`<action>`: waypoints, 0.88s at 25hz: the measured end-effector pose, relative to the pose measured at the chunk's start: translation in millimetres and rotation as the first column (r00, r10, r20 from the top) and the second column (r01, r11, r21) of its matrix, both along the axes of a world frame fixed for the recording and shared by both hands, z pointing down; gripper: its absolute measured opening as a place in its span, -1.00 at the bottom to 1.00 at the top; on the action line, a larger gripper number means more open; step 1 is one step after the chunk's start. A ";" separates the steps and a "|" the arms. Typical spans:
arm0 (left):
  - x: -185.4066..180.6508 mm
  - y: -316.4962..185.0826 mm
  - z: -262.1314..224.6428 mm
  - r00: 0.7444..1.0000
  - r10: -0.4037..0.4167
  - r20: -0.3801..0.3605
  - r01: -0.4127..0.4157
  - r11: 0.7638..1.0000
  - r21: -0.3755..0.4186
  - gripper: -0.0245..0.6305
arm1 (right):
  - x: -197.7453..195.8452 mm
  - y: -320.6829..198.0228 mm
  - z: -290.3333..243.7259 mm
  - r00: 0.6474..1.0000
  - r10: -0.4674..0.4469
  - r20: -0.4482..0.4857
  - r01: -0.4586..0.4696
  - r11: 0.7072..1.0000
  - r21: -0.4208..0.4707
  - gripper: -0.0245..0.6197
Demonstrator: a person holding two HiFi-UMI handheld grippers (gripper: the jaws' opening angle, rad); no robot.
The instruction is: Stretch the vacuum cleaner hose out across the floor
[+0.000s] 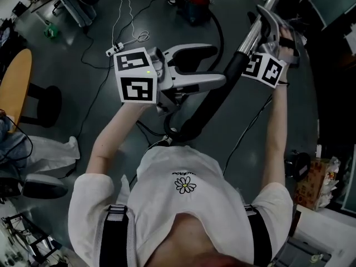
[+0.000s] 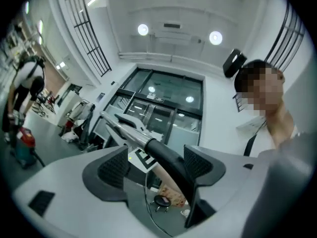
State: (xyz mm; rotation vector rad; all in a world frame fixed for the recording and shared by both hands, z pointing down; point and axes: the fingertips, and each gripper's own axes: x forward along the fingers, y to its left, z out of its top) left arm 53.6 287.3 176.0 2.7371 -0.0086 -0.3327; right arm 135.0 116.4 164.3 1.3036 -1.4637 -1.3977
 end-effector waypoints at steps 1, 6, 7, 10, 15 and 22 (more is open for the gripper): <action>1.0 -2.8 2.7 1.000 -0.021 0.023 0.021 1.000 0.004 0.09 | -5.2 1.9 -2.7 1.000 0.010 -0.020 -0.010 1.000 0.025 -0.43; 19.5 4.0 -0.3 0.996 0.051 0.077 -0.049 0.998 -0.028 0.09 | -24.3 9.3 -12.6 0.998 0.001 -0.060 0.004 0.996 0.089 -0.43; 20.9 5.2 -0.5 0.992 0.069 0.104 -0.068 0.998 -0.014 0.10 | -28.1 10.6 -15.0 0.998 -0.007 -0.055 0.012 0.995 0.098 -0.43; 18.0 6.1 1.0 0.984 0.067 0.168 -0.072 0.997 0.021 0.11 | -36.1 10.6 -19.2 0.998 -0.019 -0.064 0.026 0.993 0.114 -0.43; 28.3 17.3 23.8 0.960 0.198 0.196 -0.194 0.980 -0.037 0.11 | -41.9 19.2 -7.2 0.993 -0.040 -0.108 0.054 0.990 0.129 -0.43; 37.7 56.6 46.9 0.903 0.414 0.119 -0.403 0.909 -0.106 0.13 | -72.4 42.9 26.1 0.963 -0.200 -0.183 0.216 0.974 0.070 -0.43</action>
